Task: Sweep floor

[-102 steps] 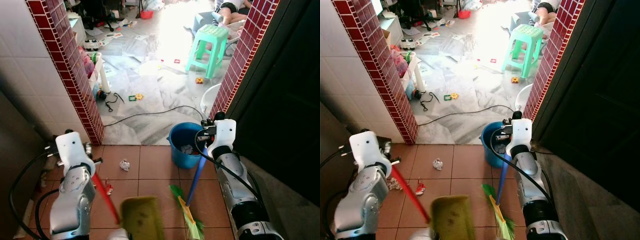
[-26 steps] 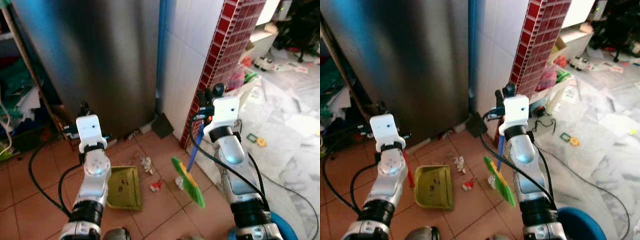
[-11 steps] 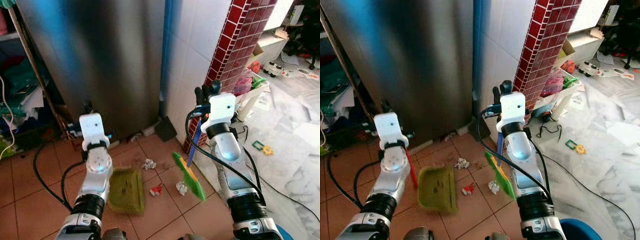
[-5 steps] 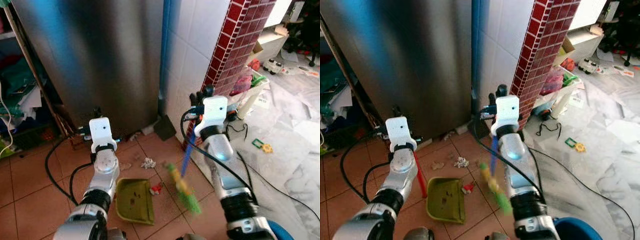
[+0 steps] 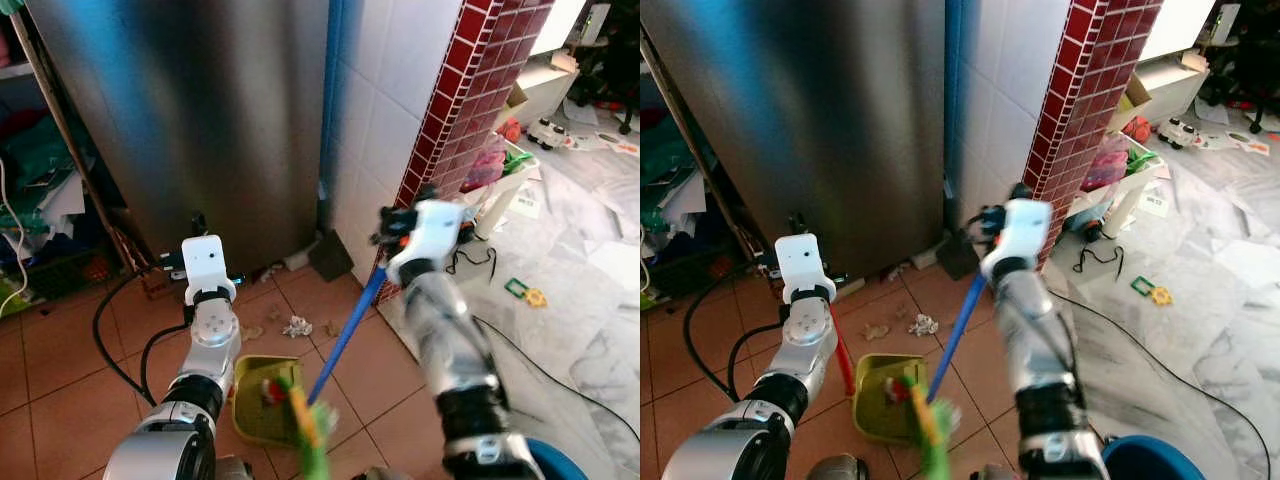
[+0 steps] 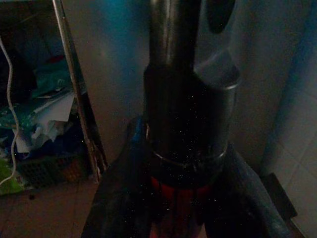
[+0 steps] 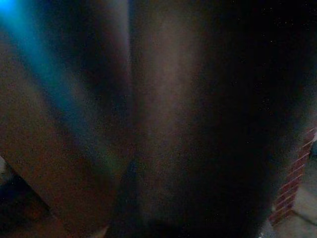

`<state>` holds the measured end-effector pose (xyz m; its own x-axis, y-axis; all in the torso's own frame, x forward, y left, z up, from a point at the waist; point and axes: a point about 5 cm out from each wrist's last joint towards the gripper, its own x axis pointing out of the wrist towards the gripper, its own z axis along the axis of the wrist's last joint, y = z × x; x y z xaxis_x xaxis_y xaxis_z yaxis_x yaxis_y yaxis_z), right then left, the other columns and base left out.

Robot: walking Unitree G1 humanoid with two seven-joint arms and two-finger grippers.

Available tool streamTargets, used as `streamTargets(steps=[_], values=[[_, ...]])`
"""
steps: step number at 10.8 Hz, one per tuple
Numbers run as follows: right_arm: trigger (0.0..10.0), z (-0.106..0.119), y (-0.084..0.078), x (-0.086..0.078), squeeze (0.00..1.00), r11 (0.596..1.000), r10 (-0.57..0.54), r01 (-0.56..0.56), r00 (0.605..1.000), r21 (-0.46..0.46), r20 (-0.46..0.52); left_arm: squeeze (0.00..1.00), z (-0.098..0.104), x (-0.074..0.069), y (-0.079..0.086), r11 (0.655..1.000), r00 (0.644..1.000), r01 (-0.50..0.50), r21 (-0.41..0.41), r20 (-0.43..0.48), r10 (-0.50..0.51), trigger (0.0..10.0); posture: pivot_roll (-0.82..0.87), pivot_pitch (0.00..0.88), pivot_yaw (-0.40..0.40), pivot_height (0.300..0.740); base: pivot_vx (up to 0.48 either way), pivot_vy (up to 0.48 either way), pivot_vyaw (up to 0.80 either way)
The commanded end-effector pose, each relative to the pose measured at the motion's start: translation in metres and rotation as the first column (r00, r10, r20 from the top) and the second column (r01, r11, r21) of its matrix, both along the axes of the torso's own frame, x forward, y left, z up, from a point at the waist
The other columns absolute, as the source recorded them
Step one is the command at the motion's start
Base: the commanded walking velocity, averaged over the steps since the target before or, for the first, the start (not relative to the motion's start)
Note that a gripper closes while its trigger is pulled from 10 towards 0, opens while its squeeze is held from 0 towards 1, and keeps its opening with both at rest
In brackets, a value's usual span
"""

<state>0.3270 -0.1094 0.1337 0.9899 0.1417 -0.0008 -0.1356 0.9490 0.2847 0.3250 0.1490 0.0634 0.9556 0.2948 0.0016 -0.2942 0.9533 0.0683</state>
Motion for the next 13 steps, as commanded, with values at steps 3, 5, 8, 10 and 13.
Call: streamTargets(steps=[3,5,8,10,13], values=[[10.0,0.056,0.014,0.005,0.0,0.978,0.094,-0.123,0.98,0.166,0.175,0.0,0.01,0.007,-0.004,0.999,0.999,0.034,0.017,0.038,-0.035,10.0,-0.11,0.02,-0.015,0.74,0.0,0.0,0.0],[10.0,0.08,0.005,0.007,0.0,0.99,0.081,-0.11,0.956,0.086,0.283,0.0,0.008,0.008,-0.01,0.996,0.996,0.084,-0.01,0.02,-0.084,10.0,-0.11,0.019,-0.012,0.74,0.0,0.0,0.0],[10.0,0.107,-0.018,0.013,0.0,0.99,0.057,0.005,0.902,-0.142,0.428,0.0,0.005,0.008,-0.015,0.992,0.992,0.124,-0.02,0.001,-0.124,10.0,-0.11,0.016,-0.011,0.74,0.0,0.0,0.0],[10.0,0.101,-0.034,0.015,0.0,0.961,0.003,0.119,0.898,-0.249,0.439,0.0,0.007,0.009,-0.013,0.993,0.993,0.116,0.005,0.016,-0.116,10.0,-0.11,0.016,-0.01,0.74,0.0,0.0,0.0],[10.0,0.052,-0.039,0.009,0.0,0.938,-0.083,0.169,0.958,-0.302,0.276,0.0,0.009,0.009,-0.009,0.995,0.995,0.099,0.017,0.03,-0.099,10.0,-0.11,0.015,-0.008,0.74,0.0,0.0,0.0]])
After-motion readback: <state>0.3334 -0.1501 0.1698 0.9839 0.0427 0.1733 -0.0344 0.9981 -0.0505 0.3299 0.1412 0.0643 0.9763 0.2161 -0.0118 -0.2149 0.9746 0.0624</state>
